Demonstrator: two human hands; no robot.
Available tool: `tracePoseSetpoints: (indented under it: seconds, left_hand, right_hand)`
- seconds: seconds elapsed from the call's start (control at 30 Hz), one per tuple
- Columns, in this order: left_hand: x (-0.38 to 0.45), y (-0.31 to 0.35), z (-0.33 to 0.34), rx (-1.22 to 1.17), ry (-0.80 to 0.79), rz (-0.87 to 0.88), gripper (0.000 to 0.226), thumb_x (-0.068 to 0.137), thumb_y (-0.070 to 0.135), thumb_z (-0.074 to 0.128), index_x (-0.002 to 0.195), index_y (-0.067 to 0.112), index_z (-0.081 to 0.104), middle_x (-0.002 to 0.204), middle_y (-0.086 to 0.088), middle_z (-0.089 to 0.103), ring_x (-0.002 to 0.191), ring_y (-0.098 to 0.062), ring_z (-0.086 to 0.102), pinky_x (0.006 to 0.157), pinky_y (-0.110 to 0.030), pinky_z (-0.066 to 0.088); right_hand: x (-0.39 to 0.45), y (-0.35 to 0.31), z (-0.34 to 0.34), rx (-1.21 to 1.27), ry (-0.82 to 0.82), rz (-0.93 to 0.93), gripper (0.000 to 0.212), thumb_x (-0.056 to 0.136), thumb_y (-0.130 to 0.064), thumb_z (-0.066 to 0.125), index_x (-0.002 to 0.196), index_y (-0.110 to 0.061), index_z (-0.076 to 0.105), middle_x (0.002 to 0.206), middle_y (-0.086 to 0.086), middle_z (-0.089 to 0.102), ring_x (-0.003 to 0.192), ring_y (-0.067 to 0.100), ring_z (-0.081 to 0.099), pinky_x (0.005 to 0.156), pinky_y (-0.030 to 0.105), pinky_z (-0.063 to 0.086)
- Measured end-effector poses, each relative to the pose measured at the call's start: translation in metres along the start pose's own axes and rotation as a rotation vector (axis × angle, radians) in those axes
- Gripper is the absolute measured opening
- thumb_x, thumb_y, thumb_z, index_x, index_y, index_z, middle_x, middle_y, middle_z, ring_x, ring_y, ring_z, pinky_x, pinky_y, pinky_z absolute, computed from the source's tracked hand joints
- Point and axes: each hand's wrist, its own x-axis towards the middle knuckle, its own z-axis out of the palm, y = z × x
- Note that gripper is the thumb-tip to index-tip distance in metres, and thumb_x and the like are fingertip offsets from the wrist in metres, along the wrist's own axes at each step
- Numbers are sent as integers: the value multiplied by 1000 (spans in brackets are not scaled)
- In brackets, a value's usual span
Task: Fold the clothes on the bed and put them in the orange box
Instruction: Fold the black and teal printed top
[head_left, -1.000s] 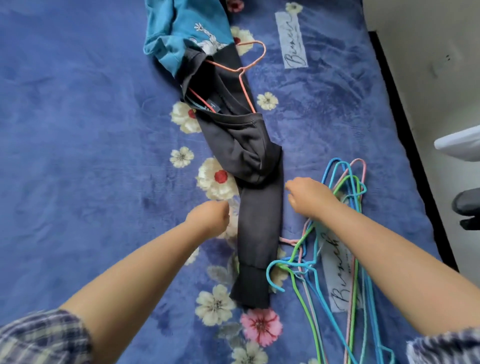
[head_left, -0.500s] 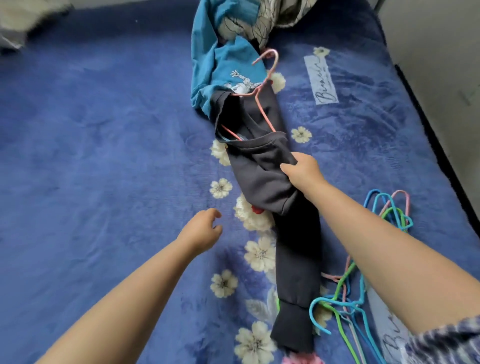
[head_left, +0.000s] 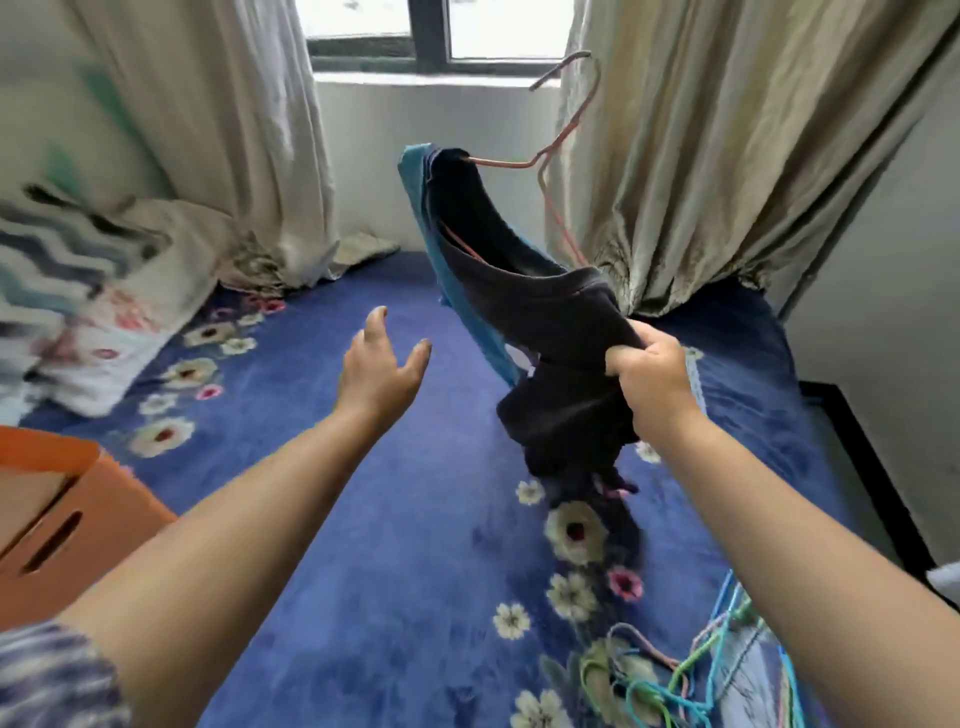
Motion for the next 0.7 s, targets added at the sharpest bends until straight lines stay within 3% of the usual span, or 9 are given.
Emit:
tracePoseSetpoints:
  seconds: [0.1,0.23,0.27,0.33,0.4,0.5,0.57,0.63,0.7]
  left_hand:
    - [-8,22,-65,-12,60,54,71,92,37,51,146,6,18,145,-17,32,133,-29,32,105,-37,28]
    - [-11,49,-137,-89,109,81,74,92,41,51,147,9,14,147,-20,26,135,-32,28,107,-37,26]
    - [-10,53,-152,-119,95,76,76,91,43,52,147,10,13,147,-20,26,134,-33,29,108,-38,28]
    - [-6,55,-173,-93,43,47,81,89,42,55,148,12,9,147,-20,24,134,-35,29,109,-40,29]
    - [-4,48,-193,42,18,5,83,88,36,58,148,14,6,147,-21,21,135,-36,25,109,-41,26]
    - [-3,27,-231,128,66,-108,69,83,24,57,142,19,23,140,-22,26,130,-40,29,106,-45,32]
    - [-2,7,-260,148,91,-168,47,84,26,50,129,15,42,132,-20,31,123,-39,35,102,-43,37]
    - [2,-8,-282,249,22,-174,43,83,32,40,119,12,53,128,-18,38,120,-37,39,102,-44,37]
    - [-3,-11,-297,408,-106,-122,38,80,26,39,109,9,58,122,-16,52,116,-36,47,101,-46,39]
  right_hand:
    - [-21,-53,1,-34,-18,-76,26,51,-3,41,71,11,50,57,6,44,55,17,40,54,24,30]
    - [-54,-112,8,-142,-56,-175,10,56,3,44,57,-2,52,45,-3,42,46,13,41,46,18,29]
    - [-63,-122,12,-181,-66,-190,16,60,7,43,54,-5,53,43,-6,42,42,10,40,43,16,30]
    - [-79,-140,21,-229,-78,-205,6,58,4,42,60,5,48,44,-2,40,41,10,38,41,15,28]
    - [-95,-156,33,-263,-65,-218,13,55,2,41,63,12,43,49,3,36,46,14,36,42,16,25]
    - [-112,-183,49,-288,-63,-260,25,47,1,40,66,18,39,59,8,35,57,21,32,52,25,26]
    - [-121,-196,58,-310,-73,-253,17,40,-1,39,55,6,44,57,9,36,56,23,34,53,29,25]
    - [-130,-206,64,-346,-63,-244,19,37,-2,39,50,-3,52,50,7,38,49,21,37,49,23,28]
    - [-136,-215,67,-439,-39,-201,33,38,-2,39,64,10,55,53,8,40,50,20,37,44,19,29]
